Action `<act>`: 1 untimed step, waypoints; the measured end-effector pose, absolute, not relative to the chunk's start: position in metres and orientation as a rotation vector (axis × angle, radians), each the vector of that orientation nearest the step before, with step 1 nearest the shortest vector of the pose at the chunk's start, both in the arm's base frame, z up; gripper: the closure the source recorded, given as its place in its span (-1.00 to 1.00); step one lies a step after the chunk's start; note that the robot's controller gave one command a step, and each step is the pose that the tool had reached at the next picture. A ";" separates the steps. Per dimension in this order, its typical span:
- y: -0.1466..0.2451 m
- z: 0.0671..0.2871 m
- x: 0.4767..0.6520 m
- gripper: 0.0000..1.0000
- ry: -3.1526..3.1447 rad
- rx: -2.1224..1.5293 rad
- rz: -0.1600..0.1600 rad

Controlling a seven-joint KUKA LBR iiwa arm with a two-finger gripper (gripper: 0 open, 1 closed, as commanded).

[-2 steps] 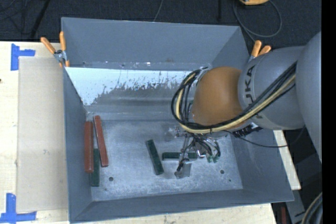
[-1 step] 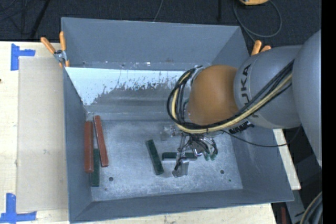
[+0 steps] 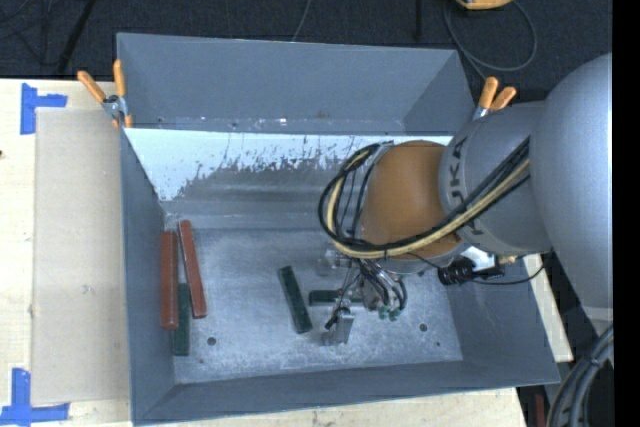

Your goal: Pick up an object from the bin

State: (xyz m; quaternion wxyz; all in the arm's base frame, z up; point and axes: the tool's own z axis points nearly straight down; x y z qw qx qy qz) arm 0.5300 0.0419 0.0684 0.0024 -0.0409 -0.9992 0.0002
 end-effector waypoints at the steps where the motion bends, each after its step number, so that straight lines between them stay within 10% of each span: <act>1: 0.042 0.068 0.530 -1.00 -3.137 -0.125 0.000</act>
Offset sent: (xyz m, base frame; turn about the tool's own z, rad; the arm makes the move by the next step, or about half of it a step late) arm 0.0000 0.0000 0.0000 0.0000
